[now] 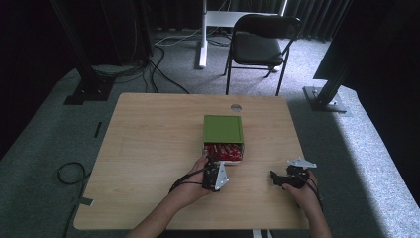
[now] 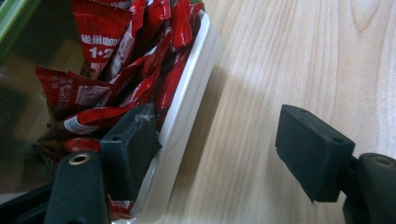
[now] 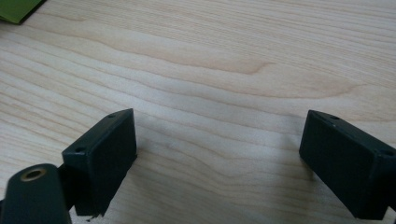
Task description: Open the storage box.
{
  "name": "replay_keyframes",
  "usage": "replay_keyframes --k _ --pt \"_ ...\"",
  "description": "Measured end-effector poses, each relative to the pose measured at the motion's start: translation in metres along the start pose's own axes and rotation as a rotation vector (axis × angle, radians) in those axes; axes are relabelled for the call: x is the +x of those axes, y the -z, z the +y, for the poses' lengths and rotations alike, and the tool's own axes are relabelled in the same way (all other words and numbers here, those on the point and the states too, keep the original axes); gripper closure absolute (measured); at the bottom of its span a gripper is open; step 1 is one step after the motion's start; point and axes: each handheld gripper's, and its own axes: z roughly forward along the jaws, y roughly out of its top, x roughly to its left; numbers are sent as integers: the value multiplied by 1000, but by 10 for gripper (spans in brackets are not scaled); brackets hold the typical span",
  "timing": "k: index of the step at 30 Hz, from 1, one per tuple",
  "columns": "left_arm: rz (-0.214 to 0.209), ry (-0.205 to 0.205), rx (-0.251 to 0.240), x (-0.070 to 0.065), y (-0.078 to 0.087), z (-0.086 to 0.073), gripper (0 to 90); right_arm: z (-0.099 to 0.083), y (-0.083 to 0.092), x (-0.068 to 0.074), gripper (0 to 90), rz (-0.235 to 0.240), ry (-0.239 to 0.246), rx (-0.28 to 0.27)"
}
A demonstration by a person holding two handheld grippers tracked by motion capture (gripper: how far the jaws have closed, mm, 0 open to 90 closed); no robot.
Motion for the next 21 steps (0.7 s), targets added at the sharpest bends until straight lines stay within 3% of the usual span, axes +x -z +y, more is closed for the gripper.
replay_keyframes --k 1,4,5,11,14,15,21 --pt "11 -20 10 0 0 0 344 0 0 0 104 0 0 0" --pt "16 -30 25 1 -2 0 385 0 0 0 104 0 0 0" --pt "29 -70 42 1 -3 0 385 0 0 0 104 0 0 0" --pt "35 -88 51 1 -6 0 427 0 0 0 104 0 1 0" --pt "56 -189 90 1 -7 0 444 0 0 0 104 0 1 0" --pt "63 -206 109 0 -9 0 449 0 0 0 104 0 1 0" --pt "80 -231 138 1 -14 1 481 0 0 0 104 0 1 0"
